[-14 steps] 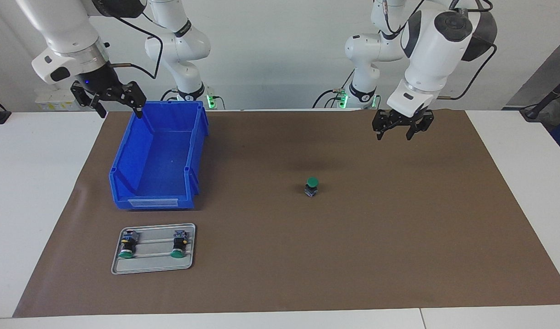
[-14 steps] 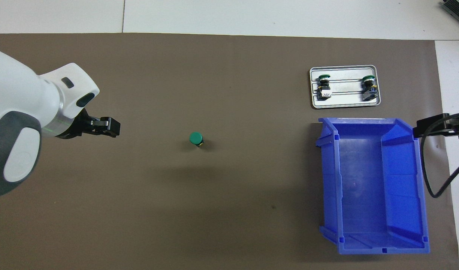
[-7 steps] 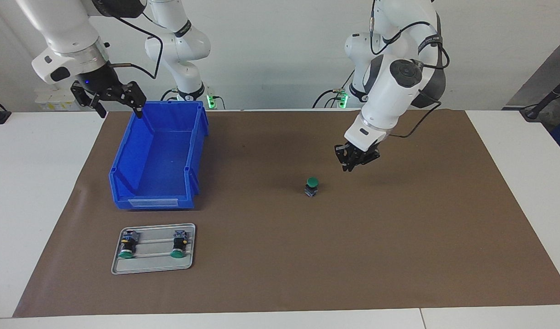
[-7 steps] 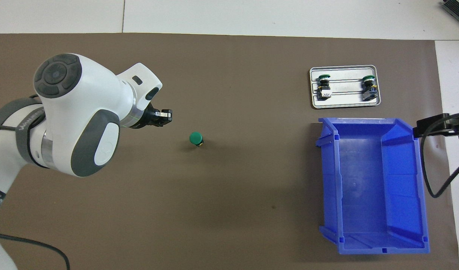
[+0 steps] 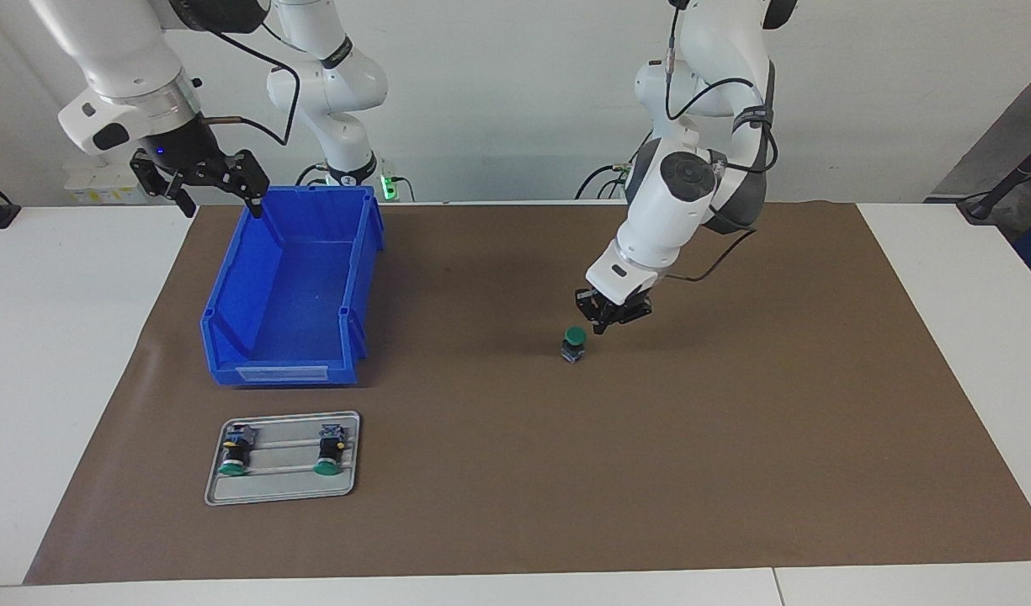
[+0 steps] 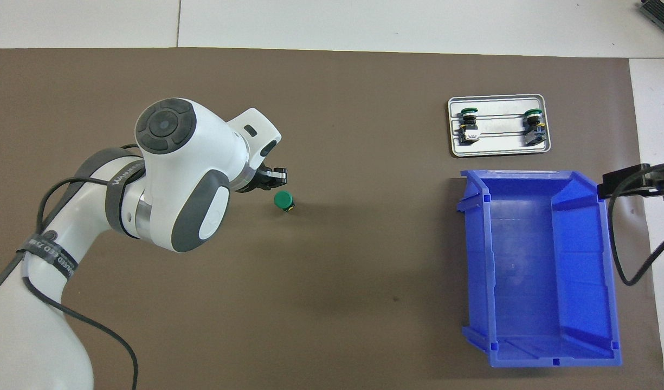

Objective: Place and press button with both arms

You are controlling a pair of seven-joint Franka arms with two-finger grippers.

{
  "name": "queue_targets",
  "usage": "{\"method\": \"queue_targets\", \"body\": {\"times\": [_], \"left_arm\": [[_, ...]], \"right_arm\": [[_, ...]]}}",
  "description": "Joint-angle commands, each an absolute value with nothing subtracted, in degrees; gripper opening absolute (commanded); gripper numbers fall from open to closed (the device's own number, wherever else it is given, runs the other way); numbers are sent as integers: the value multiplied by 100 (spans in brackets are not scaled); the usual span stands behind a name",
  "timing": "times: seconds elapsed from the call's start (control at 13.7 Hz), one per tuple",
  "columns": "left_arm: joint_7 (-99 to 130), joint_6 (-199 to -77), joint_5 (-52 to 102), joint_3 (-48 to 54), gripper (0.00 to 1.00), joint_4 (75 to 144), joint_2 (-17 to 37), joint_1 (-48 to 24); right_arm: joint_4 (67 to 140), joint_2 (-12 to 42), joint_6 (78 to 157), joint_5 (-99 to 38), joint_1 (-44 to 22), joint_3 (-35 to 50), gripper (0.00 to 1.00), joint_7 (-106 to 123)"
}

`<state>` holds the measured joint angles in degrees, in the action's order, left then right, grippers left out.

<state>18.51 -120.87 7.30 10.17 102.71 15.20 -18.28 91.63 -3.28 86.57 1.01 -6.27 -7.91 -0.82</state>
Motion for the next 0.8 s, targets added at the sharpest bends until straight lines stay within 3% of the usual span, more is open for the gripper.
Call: {"method": "queue_targets", "body": {"times": [0.0,0.73], "left_arm": [[2196,-12138,397,905,0,9977,1906,-2092],[2285,-12409,185,870,0,10089,2021,-2118]], "right_arm": [[9290,-457,8613,0,-615,-782,100,-176],[9290,-457,8613,0,-615,-782,100,-176]]}}
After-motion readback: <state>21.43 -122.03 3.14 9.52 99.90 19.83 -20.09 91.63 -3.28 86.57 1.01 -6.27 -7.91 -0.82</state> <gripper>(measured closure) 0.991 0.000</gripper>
